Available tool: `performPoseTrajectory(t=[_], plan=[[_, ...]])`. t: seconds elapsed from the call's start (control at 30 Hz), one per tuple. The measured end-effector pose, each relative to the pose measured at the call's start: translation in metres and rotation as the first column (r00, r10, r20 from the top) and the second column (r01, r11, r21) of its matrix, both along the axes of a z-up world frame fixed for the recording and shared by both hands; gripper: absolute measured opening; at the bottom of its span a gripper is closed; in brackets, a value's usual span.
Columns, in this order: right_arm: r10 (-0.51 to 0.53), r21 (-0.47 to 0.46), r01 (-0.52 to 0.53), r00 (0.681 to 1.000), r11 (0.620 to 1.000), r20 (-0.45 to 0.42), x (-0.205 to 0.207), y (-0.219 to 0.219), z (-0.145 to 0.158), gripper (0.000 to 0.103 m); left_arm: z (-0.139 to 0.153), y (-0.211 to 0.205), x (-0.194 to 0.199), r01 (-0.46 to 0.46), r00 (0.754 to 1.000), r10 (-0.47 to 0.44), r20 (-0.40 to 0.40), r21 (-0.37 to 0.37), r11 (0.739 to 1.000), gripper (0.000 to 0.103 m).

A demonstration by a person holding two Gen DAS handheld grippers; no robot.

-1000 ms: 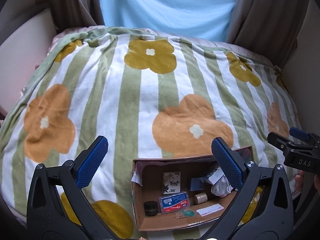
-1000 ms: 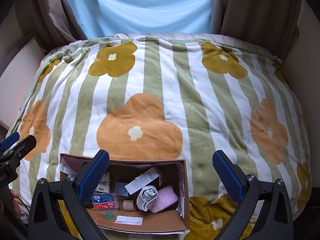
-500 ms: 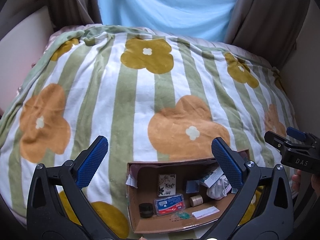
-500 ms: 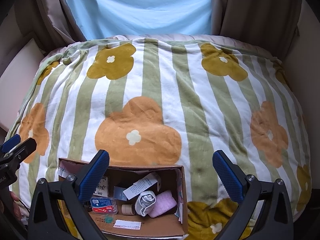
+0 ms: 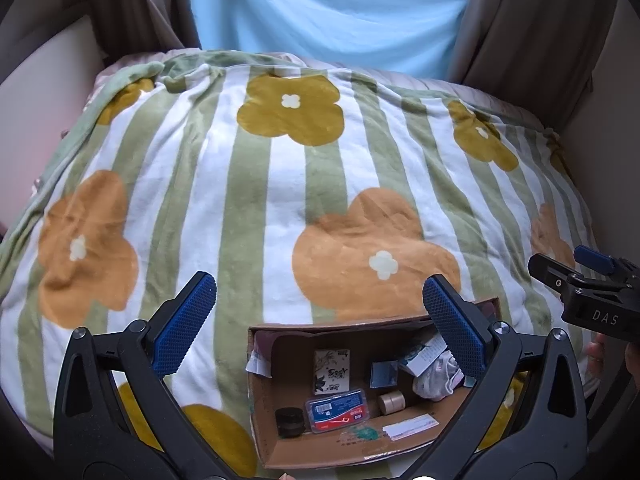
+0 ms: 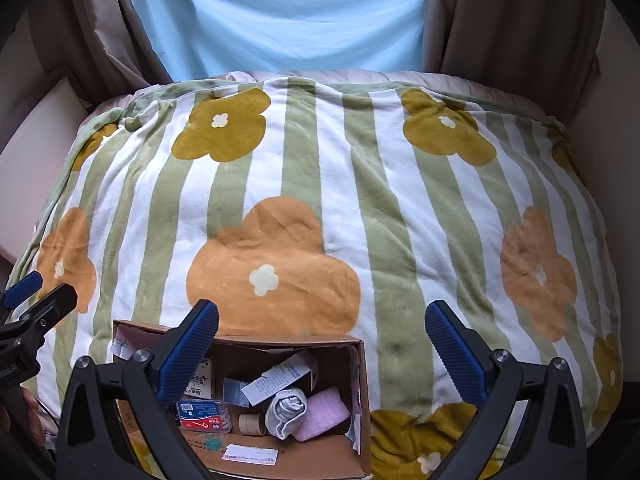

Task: Organize objects

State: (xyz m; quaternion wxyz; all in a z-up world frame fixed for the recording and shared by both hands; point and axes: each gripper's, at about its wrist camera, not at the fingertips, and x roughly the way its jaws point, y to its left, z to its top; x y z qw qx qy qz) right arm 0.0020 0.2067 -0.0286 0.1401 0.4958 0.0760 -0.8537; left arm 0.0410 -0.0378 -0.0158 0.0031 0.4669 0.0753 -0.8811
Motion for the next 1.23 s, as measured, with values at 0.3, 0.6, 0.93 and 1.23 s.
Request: performPoseTrajectory(t=[0.3, 0.6, 0.93, 1.23], plan=[[0.002, 0.003, -0.002, 1.0, 1.0, -0.008, -0.004, 0.003, 0.0, 0.103, 0.002, 0.001, -0.001, -0.017, 1.0, 0.017, -0.01, -0.003, 1.0, 0.103], [0.004, 0.006, -0.004, 1.0, 1.0, -0.008, -0.004, 0.002, -0.001, 0.103, 0.006, 0.0, 0.002, -0.042, 0.999, 0.042, -0.034, -0.017, 0.999, 0.103], [0.01, 0.001, -0.01, 1.0, 1.0, -0.015, -0.003, 0.001, 0.0, 0.103, 0.015, 0.004, 0.012, -0.065, 0.995, 0.06, -0.08, -0.065, 0.996, 0.103], [0.013, 0.002, -0.013, 1.0, 1.0, -0.016, -0.001, -0.003, 0.001, 0.102, 0.025, 0.013, 0.019, -0.062, 0.989, 0.046, -0.141, -0.11, 0.992, 0.103]])
